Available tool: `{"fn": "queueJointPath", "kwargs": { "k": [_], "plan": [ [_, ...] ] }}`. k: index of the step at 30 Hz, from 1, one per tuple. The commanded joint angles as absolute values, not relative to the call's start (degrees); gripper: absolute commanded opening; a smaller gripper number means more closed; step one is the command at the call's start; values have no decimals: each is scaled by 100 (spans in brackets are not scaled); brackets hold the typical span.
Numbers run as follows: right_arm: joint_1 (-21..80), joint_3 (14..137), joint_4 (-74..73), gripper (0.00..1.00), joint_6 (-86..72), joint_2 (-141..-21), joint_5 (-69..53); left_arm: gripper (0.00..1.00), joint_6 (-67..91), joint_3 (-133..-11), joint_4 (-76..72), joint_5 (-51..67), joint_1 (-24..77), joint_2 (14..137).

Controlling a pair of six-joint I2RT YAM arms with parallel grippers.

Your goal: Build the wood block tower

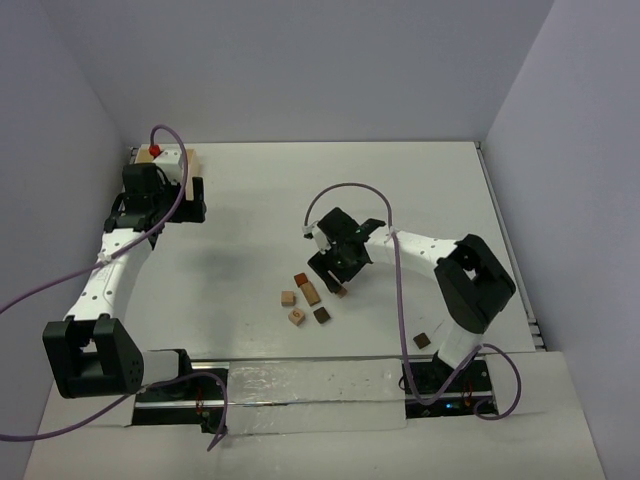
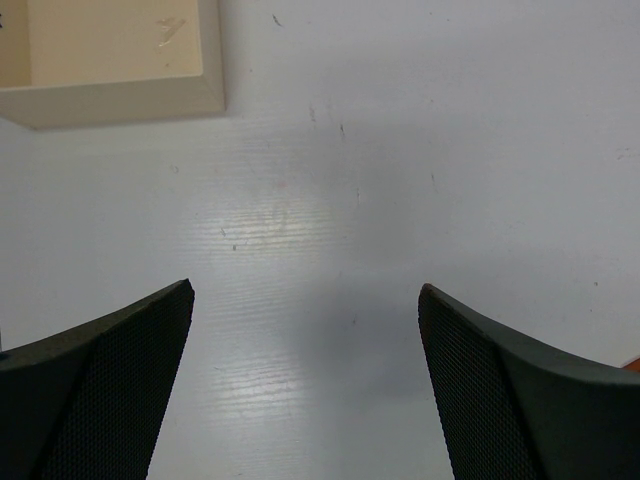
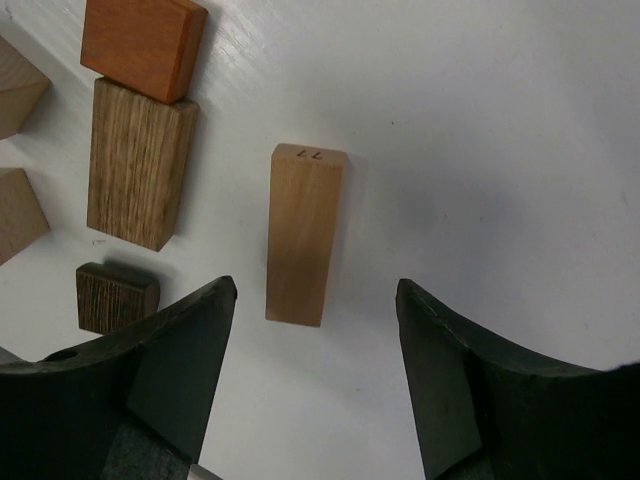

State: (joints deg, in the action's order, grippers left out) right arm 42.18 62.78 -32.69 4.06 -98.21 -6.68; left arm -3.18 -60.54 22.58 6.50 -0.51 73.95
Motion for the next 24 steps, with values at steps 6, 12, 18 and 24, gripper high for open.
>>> {"fn": "queueJointPath", "kwargs": {
  "k": [6, 12, 18, 24],
  "plan": [
    [4271, 6627, -2997, 58, 702, -10203, -791, 99, -299, -6021, 1864, 808, -53, 7435],
    [4271, 6736, -3172, 42, 1110, -10462, -883, 99, -290, -6029, 1824, 852, -57, 7536],
    [4256, 6910, -3198, 10, 1437, -10670, -838, 99, -313, -5996, 1729, 861, -53, 7648],
    [4228, 7372, -3374, 0, 2278, -10788, -747, 99, -312, -5990, 1701, 936, -57, 7725]
  ]
}}
